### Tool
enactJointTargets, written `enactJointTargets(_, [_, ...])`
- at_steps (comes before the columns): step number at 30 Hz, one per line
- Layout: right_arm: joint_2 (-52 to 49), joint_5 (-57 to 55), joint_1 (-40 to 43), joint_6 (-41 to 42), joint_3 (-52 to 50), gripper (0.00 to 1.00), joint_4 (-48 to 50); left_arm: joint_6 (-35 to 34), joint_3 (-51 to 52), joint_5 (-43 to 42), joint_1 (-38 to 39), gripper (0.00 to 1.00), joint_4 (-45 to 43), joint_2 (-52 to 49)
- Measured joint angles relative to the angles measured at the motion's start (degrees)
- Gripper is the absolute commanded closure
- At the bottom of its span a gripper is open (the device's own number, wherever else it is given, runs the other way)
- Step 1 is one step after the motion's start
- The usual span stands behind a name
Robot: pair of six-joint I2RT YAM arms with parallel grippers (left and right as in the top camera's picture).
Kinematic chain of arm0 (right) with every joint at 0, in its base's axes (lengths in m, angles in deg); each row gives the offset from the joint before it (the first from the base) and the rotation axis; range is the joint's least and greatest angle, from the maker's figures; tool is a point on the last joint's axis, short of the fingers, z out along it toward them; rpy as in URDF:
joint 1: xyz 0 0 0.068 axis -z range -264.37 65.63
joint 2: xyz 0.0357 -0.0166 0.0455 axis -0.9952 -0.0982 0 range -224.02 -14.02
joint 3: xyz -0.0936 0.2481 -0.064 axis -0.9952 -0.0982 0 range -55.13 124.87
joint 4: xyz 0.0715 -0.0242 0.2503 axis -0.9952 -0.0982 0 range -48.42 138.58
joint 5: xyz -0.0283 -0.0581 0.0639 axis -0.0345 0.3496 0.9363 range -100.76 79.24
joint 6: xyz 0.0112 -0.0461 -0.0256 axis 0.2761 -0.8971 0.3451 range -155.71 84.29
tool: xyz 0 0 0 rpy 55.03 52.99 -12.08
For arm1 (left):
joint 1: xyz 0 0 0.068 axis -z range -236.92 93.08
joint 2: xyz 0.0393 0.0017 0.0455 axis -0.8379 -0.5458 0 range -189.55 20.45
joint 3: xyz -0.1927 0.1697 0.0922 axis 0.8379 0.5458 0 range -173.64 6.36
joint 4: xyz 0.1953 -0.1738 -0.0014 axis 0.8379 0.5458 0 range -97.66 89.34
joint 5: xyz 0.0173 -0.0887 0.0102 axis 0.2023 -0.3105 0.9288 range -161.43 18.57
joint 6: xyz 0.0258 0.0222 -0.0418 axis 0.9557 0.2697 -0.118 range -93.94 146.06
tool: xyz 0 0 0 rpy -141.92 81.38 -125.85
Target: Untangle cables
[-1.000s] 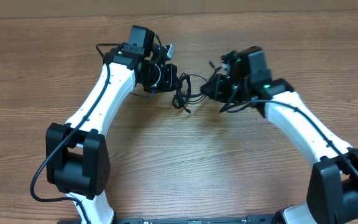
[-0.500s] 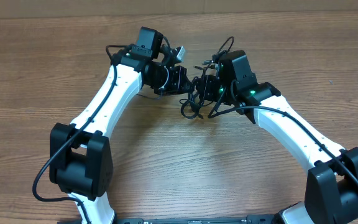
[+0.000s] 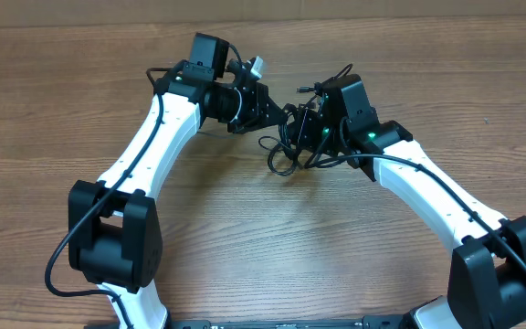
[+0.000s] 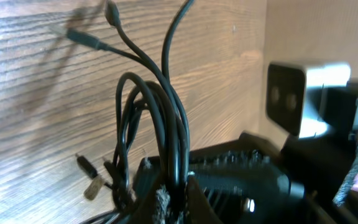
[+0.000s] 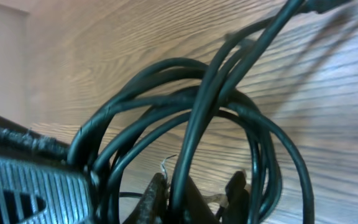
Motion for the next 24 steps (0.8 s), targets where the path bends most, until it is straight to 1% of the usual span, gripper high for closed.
enactJointTargets(3, [-0.26,1.42,0.09,0.81,0.00,0.76,1.25,-6.16,0.00,-0.17,-0.48,0.96,-0.57,0.00])
enactJointTargets(4, [-0.31,1.75,0.13,0.90,0.00,0.69,1.70,-8.72,0.00,-0.13,-0.70,0.96,-0.59,0.00])
enactJointTargets(6, [-0.31,2.21,0.46,0.87,0.00,0.59,2.29,-13.35,0.00,0.07,-0.98,0.96,-0.92,0.00])
enactJointTargets(7, [-0.31,2.51,0.85,0.52,-0.02,0.52,2.58,-15.96,0.00,0.24,-1.11,0.96,-1.29,0.00])
enactJointTargets(9, [-0.31,2.95,1.92,-0.24,-0.02,0.33,2.80,-20.17,0.00,0.63,-1.16,0.96,-2.12,0.00])
enactJointTargets(10, [-0.31,3.26,3.10,-1.46,-0.04,0.17,2.43,-23.02,0.00,1.05,-1.20,0.96,-2.40,0.02])
enactJointTargets(11, [-0.31,3.43,3.87,-1.51,-0.09,0.05,2.32,-24.72,0.00,1.42,-1.20,0.96,-2.45,0.04])
enactJointTargets(12, [-0.24,3.89,5.03,-2.08,-0.09,0.00,2.01,-26.62,0.00,2.05,-1.20,0.96,-2.40,0.02])
enactJointTargets(16, [1.53,4.98,11.32,-3.45,-0.09,0.00,-0.37,-35.10,0.00,6.32,-1.20,0.96,-0.85,0.02])
enactJointTargets(20, [5.35,5.40,17.42,-5.70,-0.09,0.00,-3.17,-45.57,0.00,11.32,-1.33,0.96,3.67,0.04])
enactJointTargets(23, [7.85,5.97,18.23,-7.85,-0.07,0.00,-6.38,-54.29,0.00,14.58,-1.38,0.96,7.34,0.02])
enactJointTargets(24, [8.41,6.78,17.20,-9.64,-0.07,0.00,-7.85,-58.47,0.00,16.00,-1.38,0.96,8.74,0.02])
